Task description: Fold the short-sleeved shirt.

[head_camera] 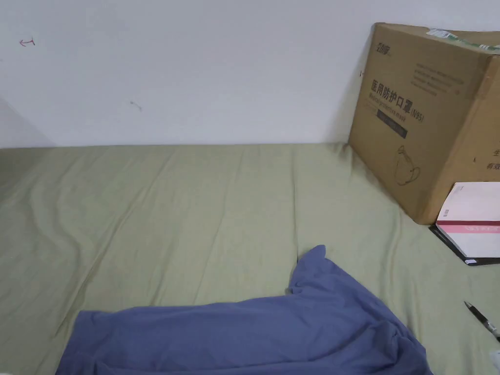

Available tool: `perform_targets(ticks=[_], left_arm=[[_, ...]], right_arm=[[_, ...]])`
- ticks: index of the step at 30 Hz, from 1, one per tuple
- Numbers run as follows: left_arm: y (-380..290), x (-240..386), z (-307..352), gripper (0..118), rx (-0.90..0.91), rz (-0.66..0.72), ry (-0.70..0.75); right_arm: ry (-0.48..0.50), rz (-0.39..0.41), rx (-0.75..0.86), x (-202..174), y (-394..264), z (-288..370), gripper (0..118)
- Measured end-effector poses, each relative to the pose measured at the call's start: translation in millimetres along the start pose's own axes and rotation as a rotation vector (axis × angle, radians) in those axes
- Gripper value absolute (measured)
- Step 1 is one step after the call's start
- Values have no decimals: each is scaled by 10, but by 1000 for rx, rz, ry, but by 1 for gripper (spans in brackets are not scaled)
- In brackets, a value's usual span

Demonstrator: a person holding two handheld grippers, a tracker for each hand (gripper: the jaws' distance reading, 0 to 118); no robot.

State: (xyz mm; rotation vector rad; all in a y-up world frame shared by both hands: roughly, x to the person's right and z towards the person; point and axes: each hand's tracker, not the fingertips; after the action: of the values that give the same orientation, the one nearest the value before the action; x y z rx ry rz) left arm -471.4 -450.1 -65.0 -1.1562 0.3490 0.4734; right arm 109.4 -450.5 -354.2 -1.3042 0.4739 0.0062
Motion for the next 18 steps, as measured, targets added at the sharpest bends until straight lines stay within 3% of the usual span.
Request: perform_targets(ticks=[1, 5, 6, 7, 8, 9, 10, 11, 14, 16, 18], left_arm=[[-62, -17, -114, 2, -38, 2, 26], [-126, -8, -303, 3, -58, 4, 32], [-110, -10, -270, 6, -51, 14, 30], [-91, -24, -226, 22, -46, 30, 21], [-83, -36, -172, 50, -33, 55, 12], [-85, -68, -132, 95, -24, 86, 1], [-100, -120, -90, 113, -13, 138, -27], [-112, -163, -17, 113, 10, 176, -71], [-131, -192, 276, 111, 91, 320, -223], [-136, -80, 572, 111, 253, 305, -269], [-115, 160, 900, 111, 447, 198, -228]], right_arm=[[33, -35, 3, 54, -27, -107, 7], [-51, 70, -27, -65, -46, -260, 7], [-51, 60, -26, -101, -43, -245, 9], [-57, 58, -19, -124, -47, -215, 20], [-61, 62, -13, -153, -47, -172, 50], [-78, 58, -15, -166, -36, -118, 100], [-109, 14, -32, -165, -36, -83, 116], [-103, -26, -31, -160, -36, -29, 116], [64, -106, 62, -192, -27, 235, 116], [124, -86, 212, -327, -55, 484, 116], [142, -5, 394, -582, -144, 813, 116]])
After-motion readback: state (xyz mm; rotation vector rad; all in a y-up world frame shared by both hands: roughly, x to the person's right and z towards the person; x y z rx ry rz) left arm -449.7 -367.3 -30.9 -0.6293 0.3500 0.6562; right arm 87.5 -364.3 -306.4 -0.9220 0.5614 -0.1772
